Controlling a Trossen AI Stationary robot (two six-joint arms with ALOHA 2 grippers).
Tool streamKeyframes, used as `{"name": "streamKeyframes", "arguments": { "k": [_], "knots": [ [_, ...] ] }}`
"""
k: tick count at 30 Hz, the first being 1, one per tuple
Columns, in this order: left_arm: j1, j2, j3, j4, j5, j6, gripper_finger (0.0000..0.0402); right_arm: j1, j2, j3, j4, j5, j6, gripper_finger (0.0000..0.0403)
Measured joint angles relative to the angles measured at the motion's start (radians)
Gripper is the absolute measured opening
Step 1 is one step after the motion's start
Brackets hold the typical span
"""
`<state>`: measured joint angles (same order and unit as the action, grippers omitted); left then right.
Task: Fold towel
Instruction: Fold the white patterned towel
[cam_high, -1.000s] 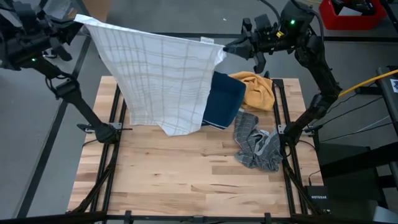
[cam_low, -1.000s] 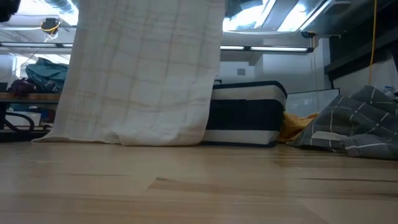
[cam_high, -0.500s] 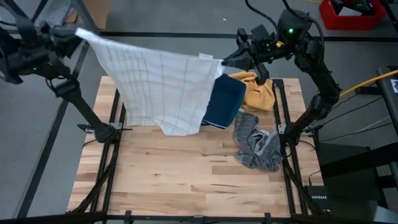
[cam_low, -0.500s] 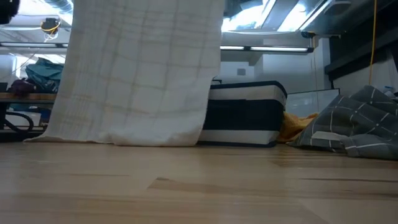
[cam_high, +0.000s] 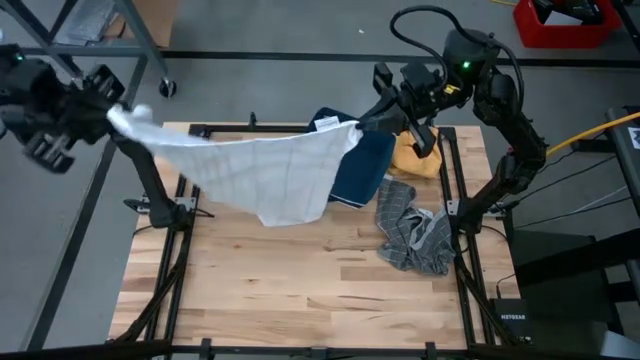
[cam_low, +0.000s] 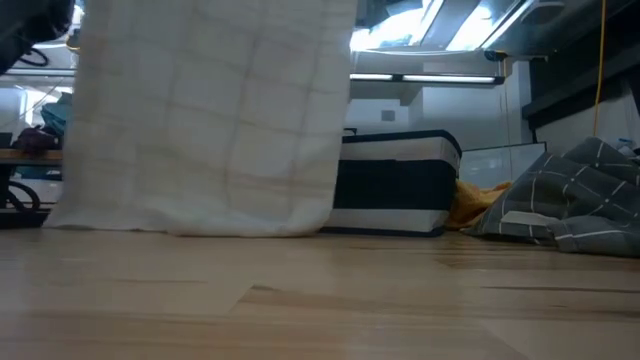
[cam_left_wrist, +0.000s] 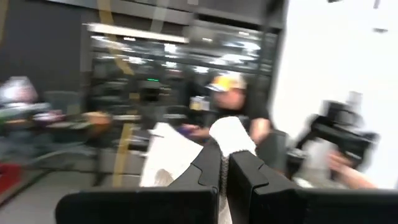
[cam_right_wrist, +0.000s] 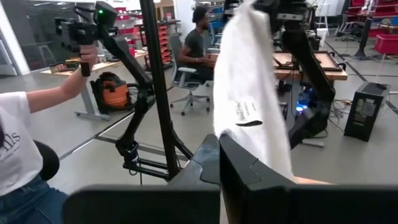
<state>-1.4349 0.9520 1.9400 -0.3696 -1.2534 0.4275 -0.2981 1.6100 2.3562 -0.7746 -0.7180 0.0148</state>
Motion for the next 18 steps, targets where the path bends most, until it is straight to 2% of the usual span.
{"name": "streamKeyframes", "arguments": {
  "k": [9,14,18],
  "knots": [
    [-0.197,-0.005,0.005,-0.345,0.08,-0.312,0.0,-0.003,0.0,0.0,-0.001,0.003,-0.001,0.0],
    [-0.229,-0.007,0.004,-0.571,0.164,-0.483,0.0,-0.003,0.001,0.0,-0.005,0.013,-0.001,0.0],
    [-0.215,0.002,-0.025,-0.735,0.118,-0.643,0.0,-0.002,0.001,-0.006,-0.012,0.031,-0.001,0.0]
  ]
}}
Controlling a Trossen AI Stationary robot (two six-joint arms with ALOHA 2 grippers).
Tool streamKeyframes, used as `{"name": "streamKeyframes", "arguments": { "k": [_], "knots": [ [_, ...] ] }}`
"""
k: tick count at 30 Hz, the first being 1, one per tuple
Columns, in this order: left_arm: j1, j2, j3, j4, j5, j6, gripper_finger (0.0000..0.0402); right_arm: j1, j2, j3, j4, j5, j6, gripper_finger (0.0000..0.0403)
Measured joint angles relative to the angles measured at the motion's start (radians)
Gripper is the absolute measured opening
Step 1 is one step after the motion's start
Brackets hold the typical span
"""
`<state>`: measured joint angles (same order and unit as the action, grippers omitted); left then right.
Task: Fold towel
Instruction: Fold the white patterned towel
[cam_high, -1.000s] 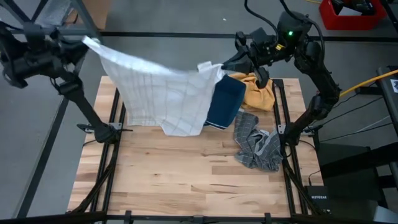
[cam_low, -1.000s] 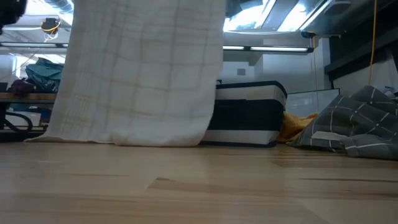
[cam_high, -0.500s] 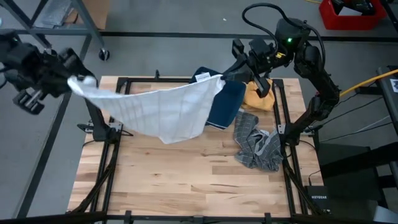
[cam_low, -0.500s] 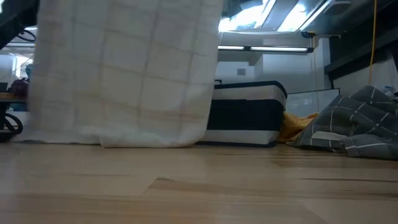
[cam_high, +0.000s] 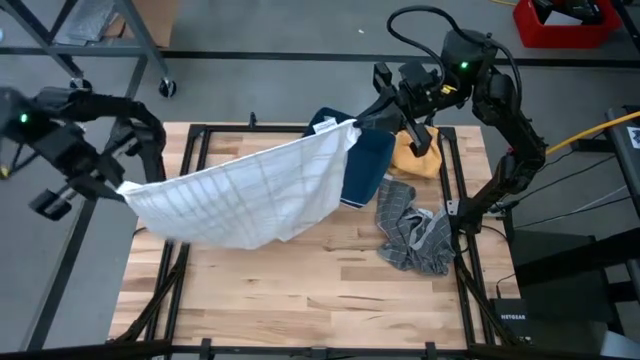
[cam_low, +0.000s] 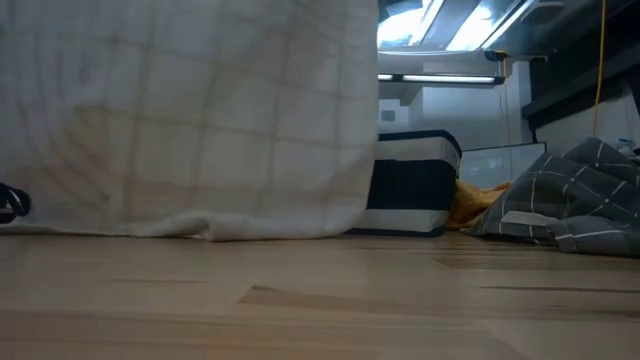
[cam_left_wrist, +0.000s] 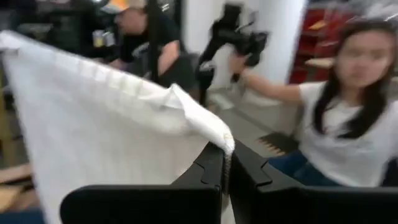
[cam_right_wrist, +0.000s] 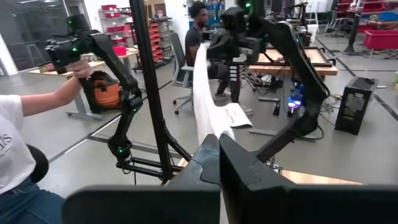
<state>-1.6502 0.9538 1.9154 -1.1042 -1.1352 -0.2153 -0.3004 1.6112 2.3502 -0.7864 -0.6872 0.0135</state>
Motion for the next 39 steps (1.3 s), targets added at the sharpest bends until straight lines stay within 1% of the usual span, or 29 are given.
{"name": "streamKeyframes", "arguments": {
  "k": [2,4,5,9,12,14,18,20,22,24,27,29,31,33,35,39],
  "knots": [
    [0.017,0.01,-0.025,-0.044,-0.084,-0.064,0.0,0.0,0.0,-0.003,-0.003,0.003,0.0,0.0],
    [0.041,0.021,-0.055,-0.043,-0.167,-0.1,0.0,0.0,0.001,-0.004,-0.003,0.004,0.0,0.0],
    [0.056,0.029,-0.07,-0.034,-0.19,-0.12,0.0,0.0,0.002,-0.004,-0.003,0.004,0.0,0.0],
    [0.149,0.079,-0.113,-0.026,-0.202,-0.179,0.0,0.0,0.004,-0.004,-0.002,0.003,0.0,0.0],
    [0.26,0.137,-0.141,0.013,-0.2,-0.162,0.0,0.0,0.004,-0.004,-0.002,0.003,0.0,0.0],
    [0.338,0.184,-0.149,0.046,-0.18,-0.153,0.0,0.0,0.004,-0.004,-0.002,0.003,0.0,0.0],
    [0.515,0.287,-0.15,0.099,-0.072,-0.132,0.0,0.0,0.004,-0.004,-0.002,-0.002,0.0,0.0],
    [0.618,0.342,-0.15,0.147,-0.01,-0.077,0.0,0.0,0.004,-0.004,-0.002,-0.005,0.0,0.0],
    [0.701,0.39,-0.15,0.213,0.078,-0.005,0.0,0.0,0.004,-0.004,-0.002,-0.005,0.0,0.0],
    [0.787,0.436,-0.15,0.304,0.176,0.087,0.0,0.0,0.004,-0.004,-0.002,-0.007,0.0,0.0],
    [0.911,0.5,-0.15,0.447,0.34,0.265,0.0,0.0,0.004,-0.004,-0.002,-0.025,0.0,0.0],
    [0.984,0.527,-0.15,0.555,0.454,0.37,0.0,0.0,0.004,-0.004,-0.002,-0.04,0.0,0.0],
    [1.046,0.539,-0.15,0.648,0.542,0.462,0.0,0.0,0.004,-0.004,-0.005,-0.049,0.0,0.0],
    [1.101,0.542,-0.15,0.703,0.578,0.537,0.0,0.0,0.004,-0.004,-0.019,-0.05,0.0,0.0],
    [1.146,0.526,-0.15,0.709,0.58,0.589,0.0,0.0,0.004,-0.004,-0.048,-0.05,0.0,0.0],
    [1.223,0.427,-0.15,0.676,0.578,0.604,0.0,0.0,0.002,-0.004,-0.116,-0.039,-0.05,0.0]
  ]
}}
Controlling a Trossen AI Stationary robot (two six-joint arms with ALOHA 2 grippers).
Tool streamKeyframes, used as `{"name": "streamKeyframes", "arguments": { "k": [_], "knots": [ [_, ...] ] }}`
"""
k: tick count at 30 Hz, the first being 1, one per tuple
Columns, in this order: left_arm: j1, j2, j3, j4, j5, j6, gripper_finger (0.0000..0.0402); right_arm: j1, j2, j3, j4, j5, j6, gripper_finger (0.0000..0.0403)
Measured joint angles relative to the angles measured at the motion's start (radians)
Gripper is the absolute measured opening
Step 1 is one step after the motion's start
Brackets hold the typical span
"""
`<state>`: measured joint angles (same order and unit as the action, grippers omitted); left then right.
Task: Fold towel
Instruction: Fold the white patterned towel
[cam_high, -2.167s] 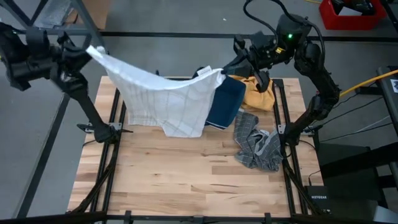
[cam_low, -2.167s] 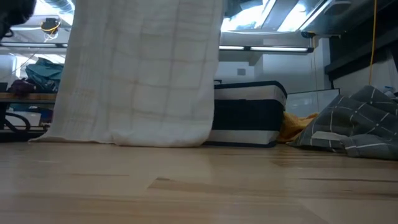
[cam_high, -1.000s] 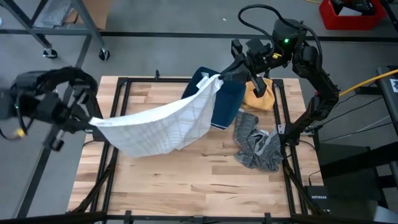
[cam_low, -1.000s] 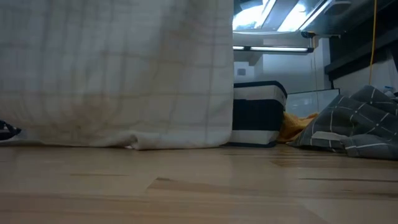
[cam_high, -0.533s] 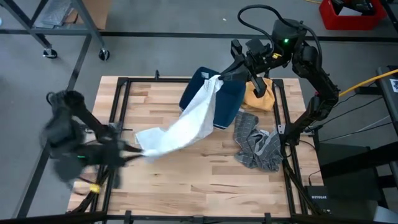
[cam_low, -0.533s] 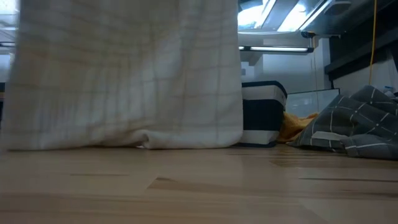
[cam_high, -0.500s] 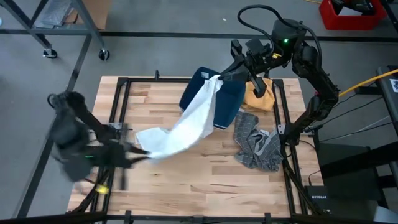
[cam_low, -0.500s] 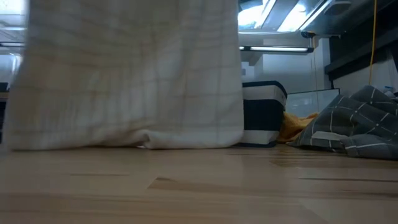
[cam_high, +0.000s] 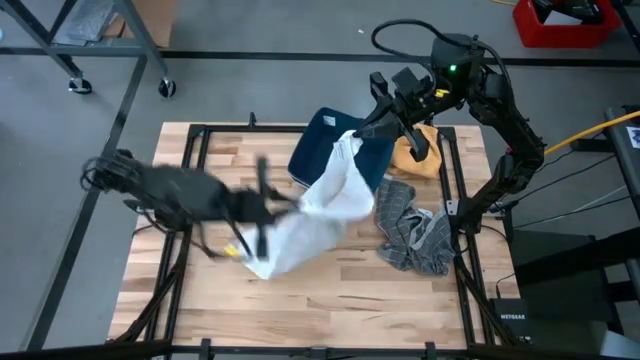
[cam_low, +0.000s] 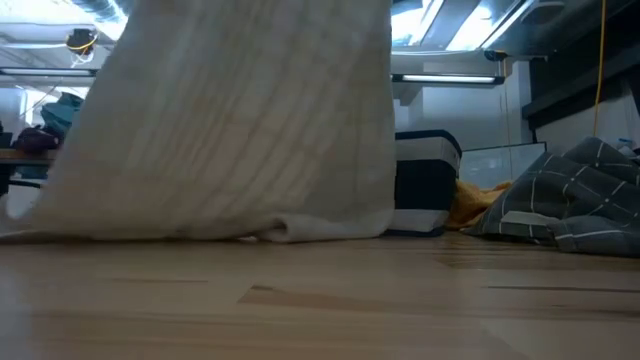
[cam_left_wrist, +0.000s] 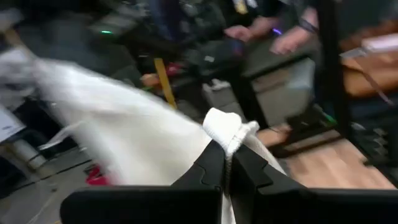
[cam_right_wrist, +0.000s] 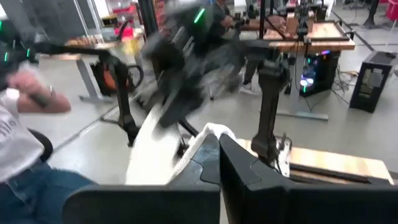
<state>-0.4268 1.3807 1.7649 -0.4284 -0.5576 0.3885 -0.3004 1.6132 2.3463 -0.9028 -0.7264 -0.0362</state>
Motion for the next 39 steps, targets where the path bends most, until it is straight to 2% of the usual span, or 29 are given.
{"name": "streamKeyframes", "arguments": {
  "k": [8,14,18,24,29,31,33,39],
  "knots": [
    [0.107,-0.285,0.002,-0.09,-0.068,-0.046,0.0,0.0,-0.001,0.0,-0.015,0.016,-0.05,0.0],
    [0.116,-0.439,0.006,-0.268,-0.07,-0.202,0.0,0.0,-0.002,0.003,-0.016,0.155,-0.048,0.0],
    [0.116,-0.482,0.002,-0.461,-0.079,-0.339,0.0,0.0,-0.001,-0.005,-0.052,0.227,-0.031,0.0],
    [0.115,-0.502,0.001,-0.663,-0.21,-0.429,0.0,0.0,0.026,-0.005,-0.107,0.414,-0.049,0.0],
    [0.115,-0.498,0.002,-0.686,-0.239,-0.471,0.0,0.0,0.084,-0.005,-0.109,0.397,-0.054,0.0],
    [0.114,-0.493,0.002,-0.678,-0.204,-0.499,0.0,0.0,0.098,-0.005,-0.113,0.336,-0.054,0.0],
    [0.111,-0.493,0.001,-0.68,-0.126,-0.547,0.0,0.0,0.104,-0.005,-0.133,0.276,-0.054,0.0],
    [0.083,-0.482,0.001,-0.688,0.193,-0.704,0.0,0.0,0.08,-0.005,-0.258,0.146,-0.052,0.0]
  ]
}}
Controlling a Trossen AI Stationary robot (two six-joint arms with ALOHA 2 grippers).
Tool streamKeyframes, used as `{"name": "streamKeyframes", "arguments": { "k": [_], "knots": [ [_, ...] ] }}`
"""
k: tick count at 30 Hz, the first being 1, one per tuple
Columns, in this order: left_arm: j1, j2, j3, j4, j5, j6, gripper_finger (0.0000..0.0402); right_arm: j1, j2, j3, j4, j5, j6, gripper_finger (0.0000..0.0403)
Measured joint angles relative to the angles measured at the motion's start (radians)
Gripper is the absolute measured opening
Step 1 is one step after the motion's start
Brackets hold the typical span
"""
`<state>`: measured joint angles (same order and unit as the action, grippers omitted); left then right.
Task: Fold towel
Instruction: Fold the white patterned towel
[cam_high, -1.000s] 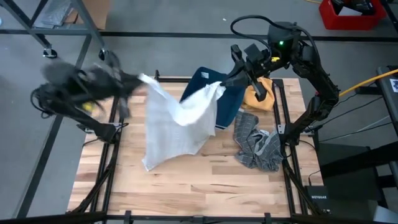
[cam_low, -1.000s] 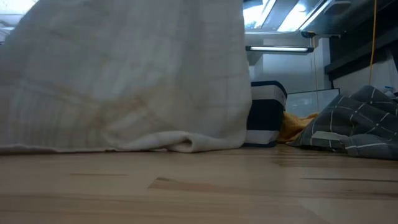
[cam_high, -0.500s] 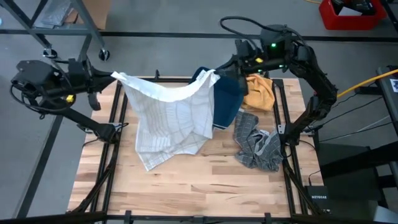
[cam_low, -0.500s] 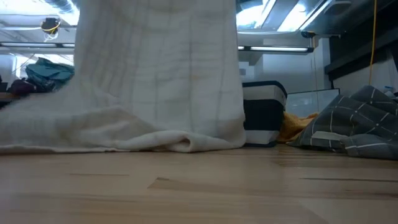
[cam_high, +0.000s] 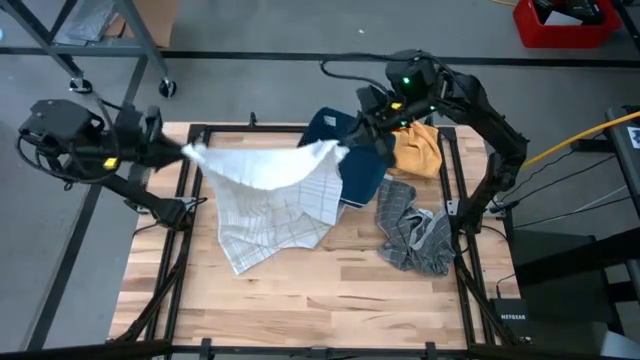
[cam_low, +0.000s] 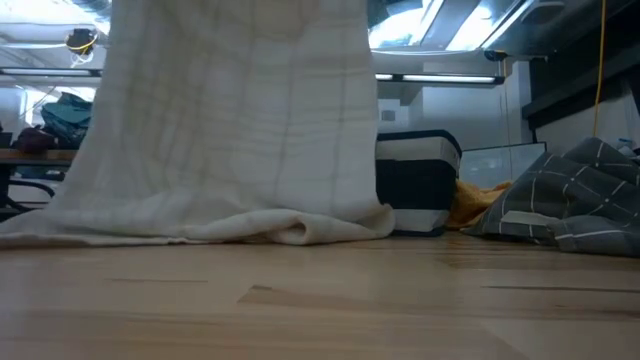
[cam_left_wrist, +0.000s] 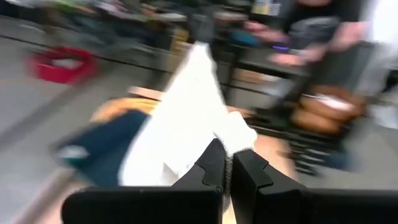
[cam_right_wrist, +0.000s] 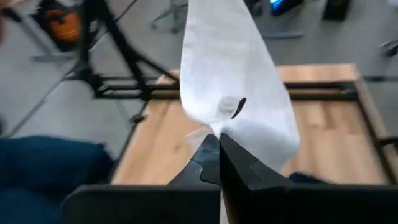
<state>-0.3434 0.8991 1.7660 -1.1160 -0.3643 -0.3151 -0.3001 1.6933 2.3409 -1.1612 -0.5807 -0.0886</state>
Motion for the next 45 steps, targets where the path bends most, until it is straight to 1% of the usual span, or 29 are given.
{"name": "streamKeyframes", "arguments": {
  "k": [2,4,6,9,11,13,15,16,19,22,24,26,28,32,35,38,45],
  "knots": [
    [-0.016,0.007,0.001,0.001,0.11,-0.044,0.0,0.014,-0.018,0.0,-0.046,-0.052,0.014,0.0],
    [-0.035,0.025,0.001,0.001,0.186,-0.074,0.0,0.043,-0.034,0.001,-0.092,-0.083,0.031,0.0],
    [-0.057,0.047,0.0,0.001,0.226,-0.093,0.0,0.086,-0.041,0.001,-0.13,-0.092,0.037,0.0],
    [-0.089,0.077,0.0,0.021,0.233,-0.089,0.0,0.162,-0.05,0.0,-0.159,-0.071,0.035,0.0],
    [-0.105,0.094,-0.001,0.084,0.223,-0.038,0.0,0.212,-0.063,0.0,-0.14,-0.029,0.022,0.0],
    [-0.116,0.102,0.0,0.18,0.195,0.042,0.0,0.25,-0.08,0.0,-0.1,0.039,-0.011,0.0],
    [-0.122,0.103,0.02,0.243,0.155,0.13,0.0,0.272,-0.101,0.0,-0.05,0.133,-0.037,0.0],
    [-0.122,0.103,0.038,0.263,0.117,0.159,0.0,0.278,-0.113,0.0,-0.02,0.186,-0.05,0.0],
    [-0.121,0.085,0.105,0.296,-0.006,0.199,0.0,0.28,-0.149,0.0,0.09,0.321,-0.072,0.0],
    [-0.121,0.058,0.174,0.298,-0.09,0.226,0.0,0.28,-0.185,0.0,0.217,0.405,-0.095,0.0],
    [-0.121,0.041,0.214,0.299,-0.126,0.251,0.0,0.271,-0.205,0.001,0.325,0.456,-0.12,0.0],
    [-0.121,0.027,0.248,0.312,-0.151,0.283,0.0,0.252,-0.219,0.001,0.438,0.469,-0.123,0.0],
    [-0.121,0.026,0.266,0.339,-0.156,0.308,0.0,0.233,-0.219,0.001,0.55,0.467,-0.094,0.0],
    [-0.121,0.031,0.278,0.425,-0.115,0.39,0.0,0.205,-0.225,0.0,0.683,0.383,-0.072,0.0],
    [-0.121,0.034,0.285,0.489,-0.114,0.474,0.0,0.191,-0.226,0.0,0.699,0.383,-0.073,0.0],
    [-0.121,0.031,0.288,0.541,-0.126,0.508,0.0,0.171,-0.215,0.0,0.685,0.414,-0.073,0.0],
    [-0.121,0.034,0.289,0.598,-0.127,0.582,0.0,0.134,-0.195,0.0,0.691,0.411,-0.126,0.0]
  ]
}}
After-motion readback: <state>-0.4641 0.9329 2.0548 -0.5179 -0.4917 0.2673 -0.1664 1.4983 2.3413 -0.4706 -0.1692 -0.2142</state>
